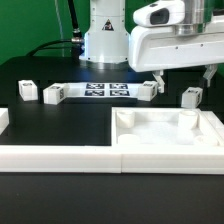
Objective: Assemble square table
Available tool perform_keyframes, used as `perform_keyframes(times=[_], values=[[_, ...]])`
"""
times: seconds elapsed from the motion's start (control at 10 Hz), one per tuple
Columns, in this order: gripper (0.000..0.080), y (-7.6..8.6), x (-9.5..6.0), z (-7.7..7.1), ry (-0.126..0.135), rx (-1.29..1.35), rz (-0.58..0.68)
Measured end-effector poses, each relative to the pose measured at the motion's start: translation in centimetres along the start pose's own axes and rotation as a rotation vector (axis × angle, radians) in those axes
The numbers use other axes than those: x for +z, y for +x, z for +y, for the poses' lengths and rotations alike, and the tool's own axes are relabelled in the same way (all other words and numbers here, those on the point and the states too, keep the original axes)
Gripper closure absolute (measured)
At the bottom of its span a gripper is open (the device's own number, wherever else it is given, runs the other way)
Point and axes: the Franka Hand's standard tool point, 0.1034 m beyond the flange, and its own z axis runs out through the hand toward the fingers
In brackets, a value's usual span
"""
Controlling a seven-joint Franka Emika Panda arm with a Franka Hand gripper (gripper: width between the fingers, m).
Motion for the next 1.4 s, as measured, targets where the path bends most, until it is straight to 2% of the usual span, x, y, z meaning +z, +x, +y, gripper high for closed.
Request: perform_keyframes(times=[0.2,0.5,0.6,1.0,1.2,1.3,1.4], values=[[0.0151,-0.2,0.1,-0.3,0.013,0.140,-0.005],[0.0151,-0.9,0.2,-0.9,0.067,0.428,-0.073],[0.0151,-0.9,0.4,-0.7,0.110,0.560,-0.097],[0.0151,-1.0,0.5,-0.5,0.117,0.584,-0.123],[0.0151,-2.5,0.5,-0.8,0.159,0.605,-0.331],[0.0151,-2.2,0.3,-0.6,0.195,0.613,-0.426],[0.0151,-2.4,0.7,-0.5,0.206,0.615,-0.498]])
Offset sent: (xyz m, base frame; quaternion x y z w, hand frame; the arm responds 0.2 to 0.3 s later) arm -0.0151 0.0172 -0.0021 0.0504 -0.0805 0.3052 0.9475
